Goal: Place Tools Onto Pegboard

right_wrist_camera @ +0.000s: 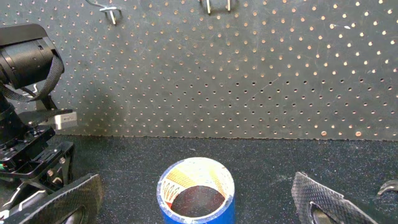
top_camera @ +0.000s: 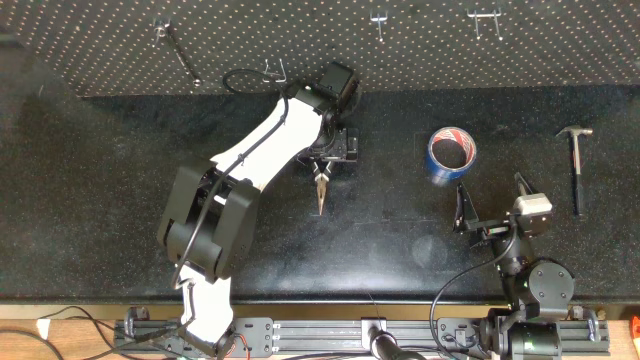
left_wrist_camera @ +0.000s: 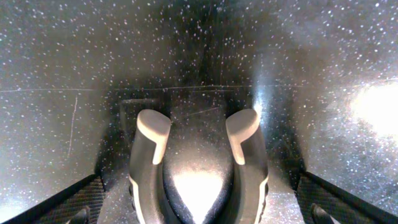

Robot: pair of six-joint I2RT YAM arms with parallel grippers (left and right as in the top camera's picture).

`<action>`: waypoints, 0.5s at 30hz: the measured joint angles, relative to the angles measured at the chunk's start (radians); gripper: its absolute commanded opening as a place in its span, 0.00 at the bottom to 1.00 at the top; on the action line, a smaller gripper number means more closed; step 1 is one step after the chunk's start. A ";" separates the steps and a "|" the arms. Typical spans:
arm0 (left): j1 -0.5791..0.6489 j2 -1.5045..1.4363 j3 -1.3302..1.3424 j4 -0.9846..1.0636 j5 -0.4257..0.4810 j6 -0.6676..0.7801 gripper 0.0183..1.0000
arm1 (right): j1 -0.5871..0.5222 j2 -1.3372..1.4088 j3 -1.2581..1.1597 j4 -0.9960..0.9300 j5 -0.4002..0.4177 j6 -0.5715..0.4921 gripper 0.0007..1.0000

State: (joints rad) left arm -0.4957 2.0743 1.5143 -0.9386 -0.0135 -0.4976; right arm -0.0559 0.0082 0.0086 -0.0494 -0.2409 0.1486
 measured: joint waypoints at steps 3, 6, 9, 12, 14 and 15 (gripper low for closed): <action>0.000 0.002 0.001 0.000 0.003 0.000 0.99 | 0.000 0.000 0.000 0.000 0.000 0.000 1.00; 0.000 0.003 0.001 0.000 0.008 0.000 0.99 | 0.000 0.000 0.000 0.000 0.000 0.000 1.00; 0.000 0.003 0.001 0.000 0.008 0.000 0.99 | 0.000 0.000 0.000 0.000 0.000 0.000 1.00; 0.000 0.003 0.002 0.000 0.008 0.000 0.94 | 0.000 0.000 0.000 0.000 0.000 0.000 1.00; 0.000 0.003 0.002 0.000 0.008 0.002 0.85 | 0.000 0.000 0.000 0.000 0.000 0.000 1.00; 0.000 0.003 0.002 0.000 0.009 0.003 0.84 | 0.000 0.000 0.000 0.000 0.000 0.000 1.00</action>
State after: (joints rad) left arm -0.4957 2.0769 1.5158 -0.9382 -0.0048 -0.4942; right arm -0.0559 0.0082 0.0086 -0.0494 -0.2409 0.1482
